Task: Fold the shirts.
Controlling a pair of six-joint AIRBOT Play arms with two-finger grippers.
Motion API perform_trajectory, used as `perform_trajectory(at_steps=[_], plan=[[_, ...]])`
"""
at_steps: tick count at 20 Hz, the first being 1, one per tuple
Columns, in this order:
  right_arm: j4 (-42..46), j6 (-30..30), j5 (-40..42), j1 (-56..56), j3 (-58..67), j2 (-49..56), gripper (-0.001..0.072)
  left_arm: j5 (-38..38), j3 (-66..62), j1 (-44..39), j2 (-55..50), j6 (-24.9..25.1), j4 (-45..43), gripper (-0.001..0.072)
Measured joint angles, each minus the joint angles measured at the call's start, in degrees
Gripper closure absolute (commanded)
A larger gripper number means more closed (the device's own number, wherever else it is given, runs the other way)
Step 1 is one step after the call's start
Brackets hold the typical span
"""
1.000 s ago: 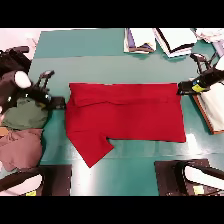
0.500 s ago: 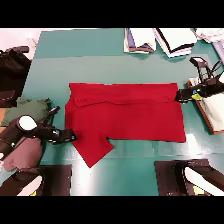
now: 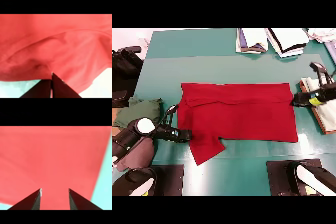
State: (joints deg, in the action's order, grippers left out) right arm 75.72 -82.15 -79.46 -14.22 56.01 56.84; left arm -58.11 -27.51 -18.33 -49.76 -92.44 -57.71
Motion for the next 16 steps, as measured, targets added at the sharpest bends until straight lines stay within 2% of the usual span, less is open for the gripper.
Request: perform_trajectory(at_steps=[1, 2, 3, 6, 9, 12, 14, 15, 16], plan=[[-0.1, 0.3, -0.5, -3.2, -2.8, -1.0, 0.0262, -0.5, -1.1, -0.1, 0.0, 0.0, -0.7, 0.0680], [-0.1, 0.8, -0.9, -6.6, -5.8, -2.1, 0.0172, -0.7, -2.0, -0.2, 0.0, 0.0, -1.1, 0.0681], [-0.2, 1.4, -0.9, -10.4, -9.1, -3.0, 0.0156, -0.9, -2.7, -0.3, 0.0, -0.1, -1.5, 0.0680], [-0.5, 2.3, -0.5, -20.9, -18.0, -3.5, 0.0161, -1.1, -3.9, -0.4, 0.0, -0.1, -2.3, 0.0680], [-1.1, 3.3, 0.1, -26.0, -23.7, -1.5, 0.0165, -1.1, -4.3, -0.5, 0.0, -0.1, -2.6, 0.0680], [-3.2, 3.8, 0.9, -25.0, -26.3, 0.6, 0.0359, -1.0, -4.5, -0.5, 0.0, -0.1, -2.7, 0.0680], [-4.3, 4.0, 2.4, -21.5, -26.7, 1.7, 0.0592, -1.0, -4.5, -0.5, 0.0, -0.1, -2.9, 0.0681], [-4.8, 4.2, 3.5, -19.4, -26.5, 2.2, 0.0683, -1.1, -4.6, -0.5, 0.0, -0.1, -3.3, 0.0681], [-4.9, 4.2, 3.9, -17.1, -25.8, 2.6, 0.0696, -1.6, -4.8, -0.5, 0.0, -0.1, -3.9, 0.0681]])
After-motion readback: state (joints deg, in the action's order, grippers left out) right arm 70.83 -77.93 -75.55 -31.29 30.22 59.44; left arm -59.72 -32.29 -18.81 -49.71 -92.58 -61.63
